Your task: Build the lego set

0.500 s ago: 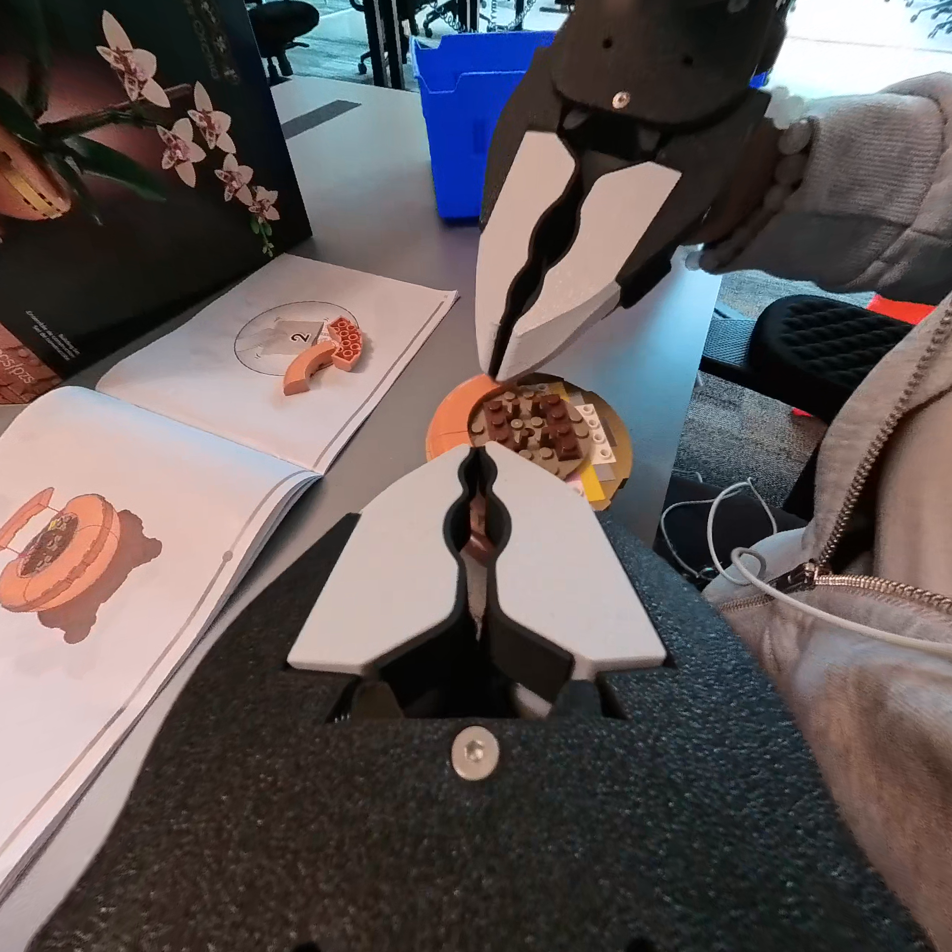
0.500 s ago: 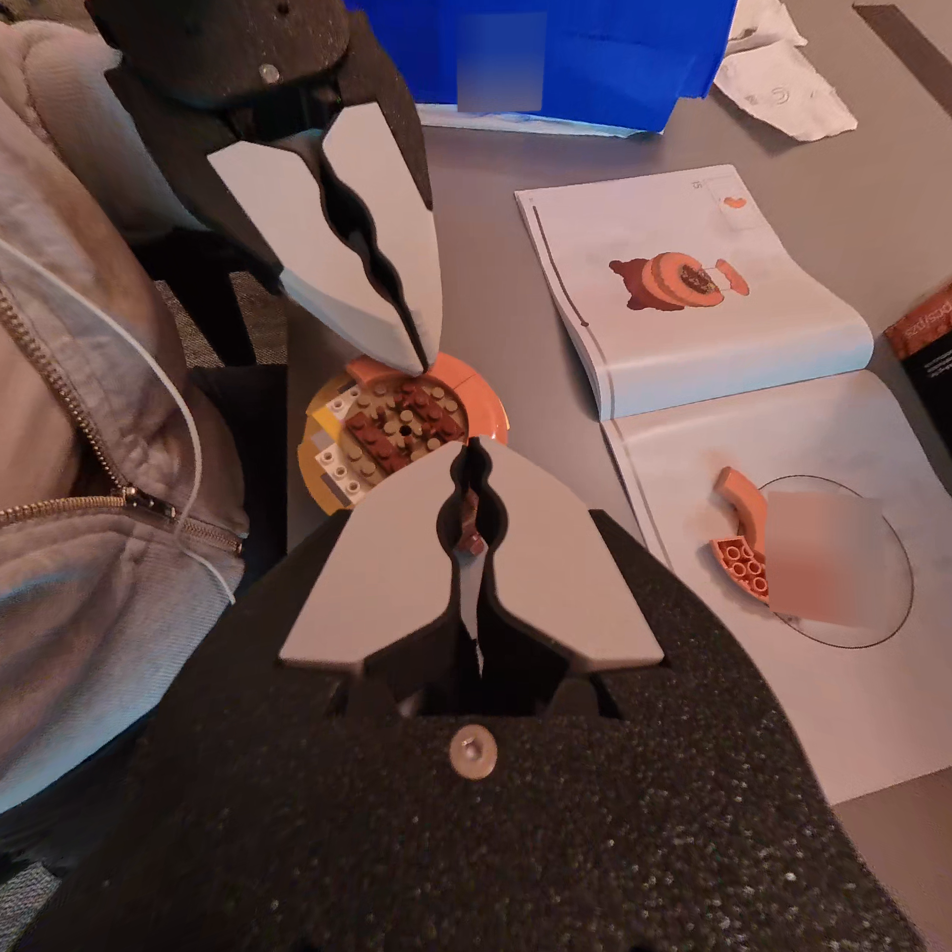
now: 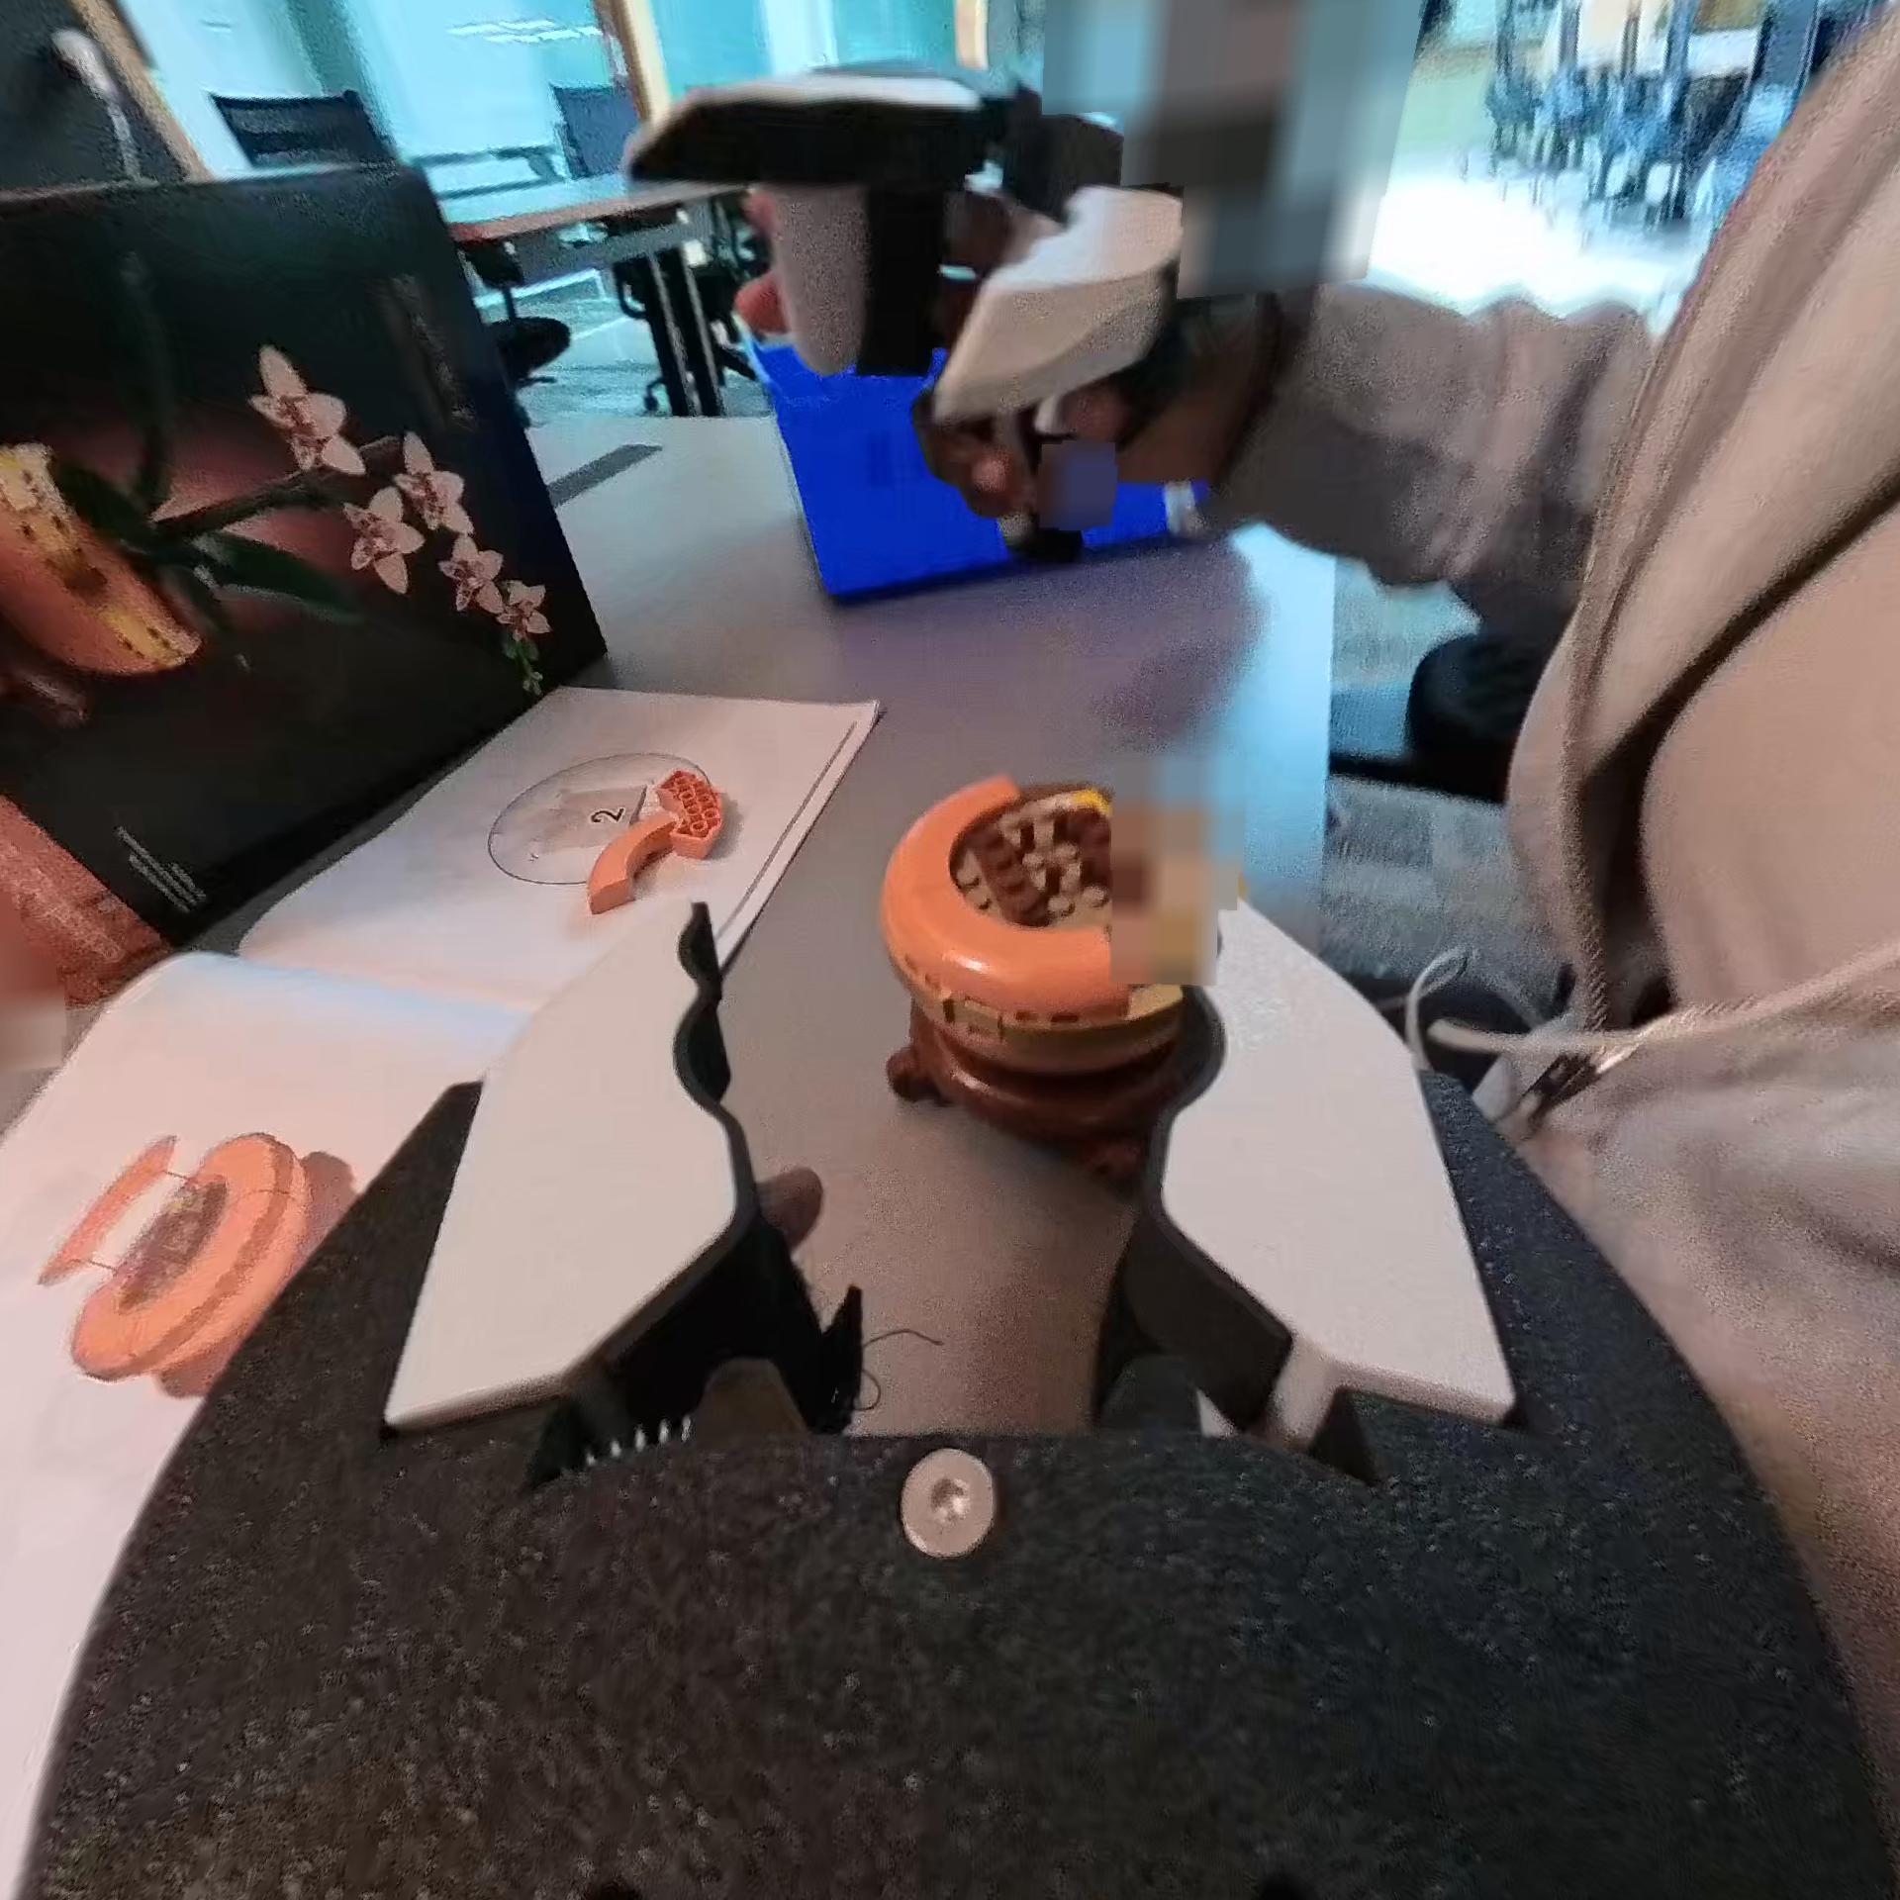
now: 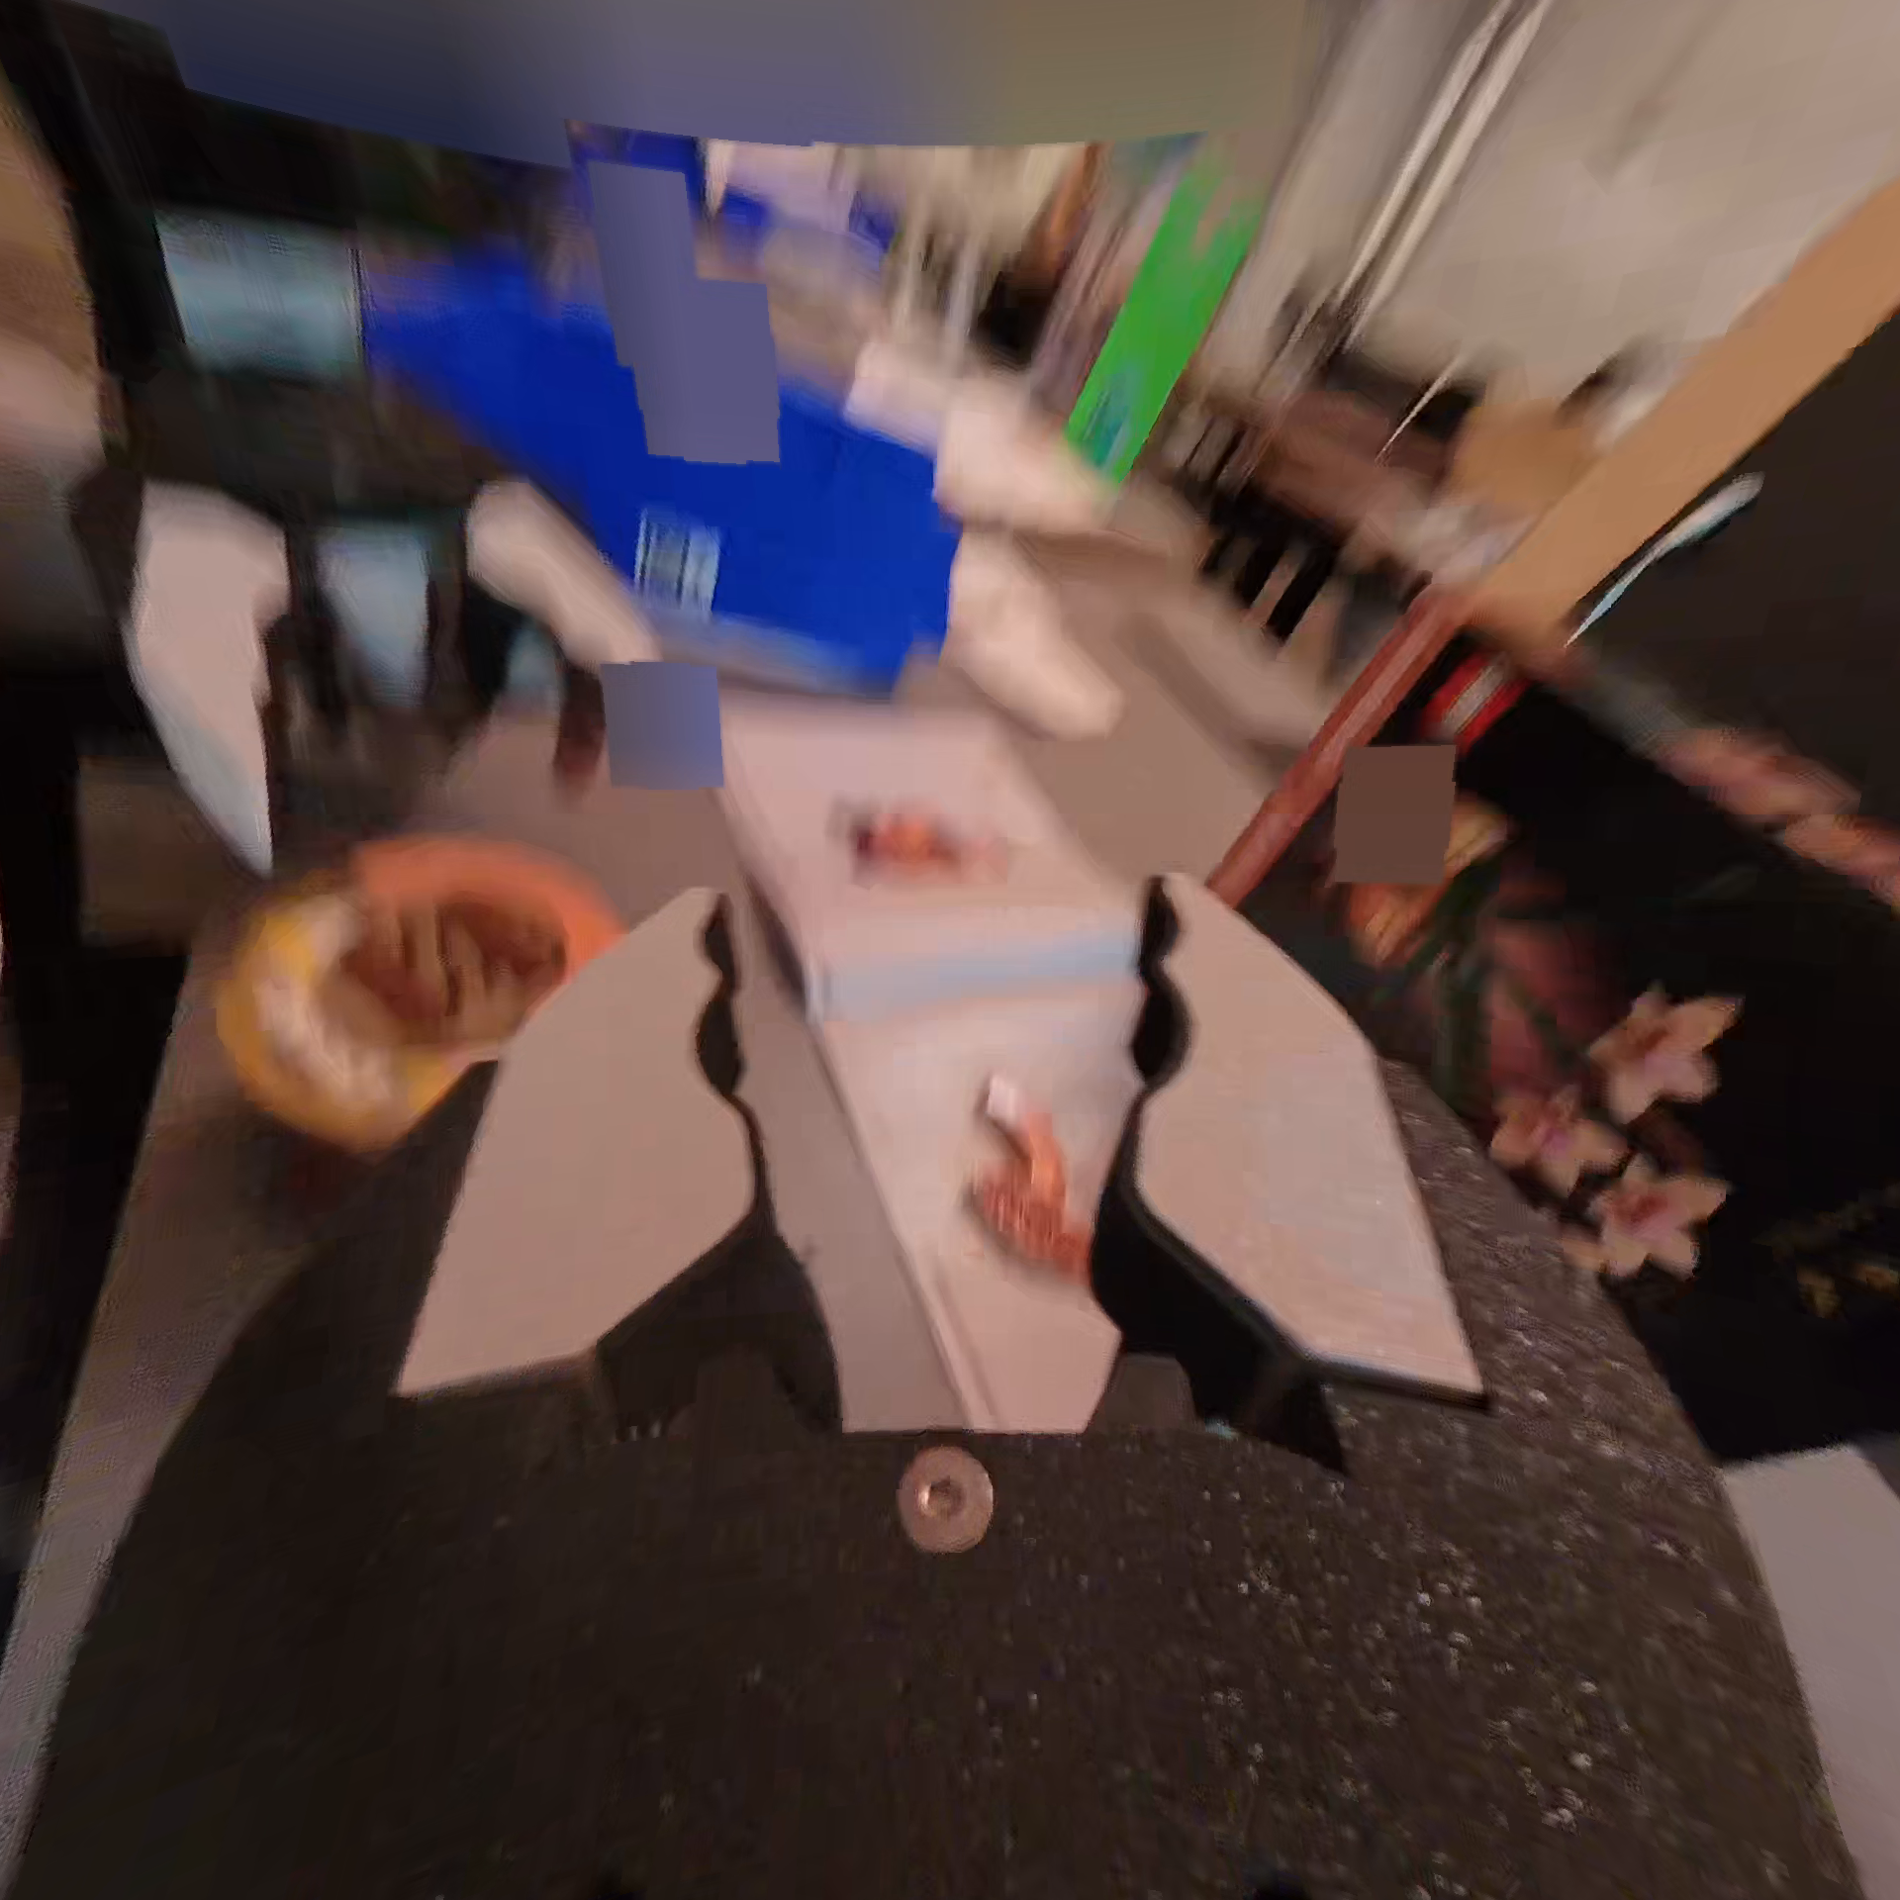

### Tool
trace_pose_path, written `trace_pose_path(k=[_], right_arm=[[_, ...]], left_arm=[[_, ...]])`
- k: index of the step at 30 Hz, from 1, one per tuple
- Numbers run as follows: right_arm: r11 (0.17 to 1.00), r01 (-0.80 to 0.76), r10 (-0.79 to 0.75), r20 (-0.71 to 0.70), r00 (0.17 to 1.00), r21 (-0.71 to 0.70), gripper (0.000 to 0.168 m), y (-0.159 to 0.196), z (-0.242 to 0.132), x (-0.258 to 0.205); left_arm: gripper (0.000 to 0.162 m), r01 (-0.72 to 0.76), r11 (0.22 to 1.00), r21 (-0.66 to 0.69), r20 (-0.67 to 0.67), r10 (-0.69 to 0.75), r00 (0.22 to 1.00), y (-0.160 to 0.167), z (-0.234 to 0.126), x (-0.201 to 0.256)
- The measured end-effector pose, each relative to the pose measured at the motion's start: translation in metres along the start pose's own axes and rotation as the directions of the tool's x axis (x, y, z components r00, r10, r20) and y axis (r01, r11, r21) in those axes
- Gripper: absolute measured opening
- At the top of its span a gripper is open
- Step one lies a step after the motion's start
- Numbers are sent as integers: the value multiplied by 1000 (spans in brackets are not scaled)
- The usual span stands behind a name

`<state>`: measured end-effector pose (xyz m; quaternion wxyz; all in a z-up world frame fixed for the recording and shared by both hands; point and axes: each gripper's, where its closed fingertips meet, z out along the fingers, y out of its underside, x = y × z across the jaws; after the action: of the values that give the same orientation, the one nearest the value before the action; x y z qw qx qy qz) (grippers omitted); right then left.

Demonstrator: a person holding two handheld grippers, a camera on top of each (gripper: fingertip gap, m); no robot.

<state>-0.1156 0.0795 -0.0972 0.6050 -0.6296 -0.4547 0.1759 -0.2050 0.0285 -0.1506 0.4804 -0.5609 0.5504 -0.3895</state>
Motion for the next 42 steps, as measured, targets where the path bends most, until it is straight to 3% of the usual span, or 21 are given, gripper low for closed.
trace_pose_path(k=[2, 4, 10, 17, 20, 22, 24, 25, 28, 31, 33, 35, 37, 42], right_arm=[[956, 73, -43, 110, 993, -284, 45, 55, -1, 7], [904, 159, -84, 200, 976, -398, 32, 89, 2, 17], [758, 464, -309, 375, 874, -457, 27, 131, 32, 20], [696, 573, -406, 421, 811, -433, 8, 148, 47, 28], [757, 484, -341, 367, 866, -439, 8, 147, 47, 33], [868, 341, -247, 282, 927, -362, 5, 130, 48, 36], [982, 41, 5, 240, 971, -186, 5, 89, 45, 34], [987, -145, 158, 267, 951, -68, 5, 63, 42, 33], [831, -537, 440, 420, 794, 144, 4, 8, 30, 38], [679, -734, 593, 583, 556, 10, 4, -5, 32, 23], [614, -778, 661, 626, 413, -135, 4, -6, 36, 11], [604, -754, 698, 630, 341, -260, 4, -5, 38, -2], [652, -685, 692, 624, 362, -326, 4, -2, 39, -11], [739, -551, 653, 611, 447, -386, 4, -7, 38, -12]], left_arm=[[88, -94, 995, -34, -54, 92, 994, 4, 3, 0], [89, -145, 987, -76, -150, 132, 980, 4, 7, 2], [91, -246, 953, -175, -348, 174, 921, 18, 21, 11], [83, -177, 966, -189, -214, 135, 967, 26, 39, 19], [84, -138, 978, -158, -164, 112, 980, 25, 41, 20], [86, -69, 994, -79, -155, 56, 986, 11, 32, 13], [84, 27, 997, 66, -127, -19, 992, -15, 14, -9], [79, 73, 985, 158, -108, -56, 993, -30, 3, -24], [60, 126, 942, 310, -22, -125, 992, -56, -14, -73], [48, 33, 956, 290, -11, -31, 999, -65, 4, -88], [41, -41, 970, 238, -39, 52, 998, -67, 24, -84], [40, -90, 987, 131, -105, 105, 989, -59, 42, -76], [38, -101, 993, 61, -167, 110, 980, -53, 53, -69], [11, -28, 999, 40, -254, 38, 966, -54, 54, -61]])
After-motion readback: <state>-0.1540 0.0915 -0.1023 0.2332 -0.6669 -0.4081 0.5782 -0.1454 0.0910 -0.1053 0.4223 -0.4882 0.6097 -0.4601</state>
